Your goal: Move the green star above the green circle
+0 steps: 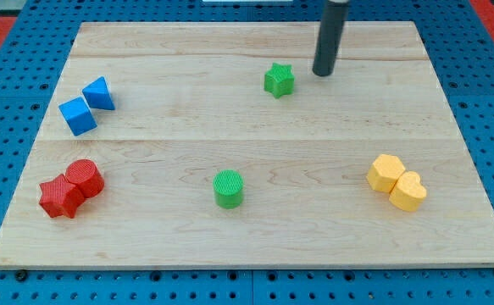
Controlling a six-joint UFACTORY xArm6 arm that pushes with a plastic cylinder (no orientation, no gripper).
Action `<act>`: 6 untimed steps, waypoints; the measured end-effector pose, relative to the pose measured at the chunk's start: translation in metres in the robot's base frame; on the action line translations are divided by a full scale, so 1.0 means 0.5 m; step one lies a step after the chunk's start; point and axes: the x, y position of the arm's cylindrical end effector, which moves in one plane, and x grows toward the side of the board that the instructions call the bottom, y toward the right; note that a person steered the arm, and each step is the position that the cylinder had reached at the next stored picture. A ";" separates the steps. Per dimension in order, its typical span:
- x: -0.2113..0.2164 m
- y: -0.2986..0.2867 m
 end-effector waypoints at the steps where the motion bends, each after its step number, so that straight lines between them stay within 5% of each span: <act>1: 0.030 -0.086; 4: 0.216 -0.224; 6: 0.150 -0.248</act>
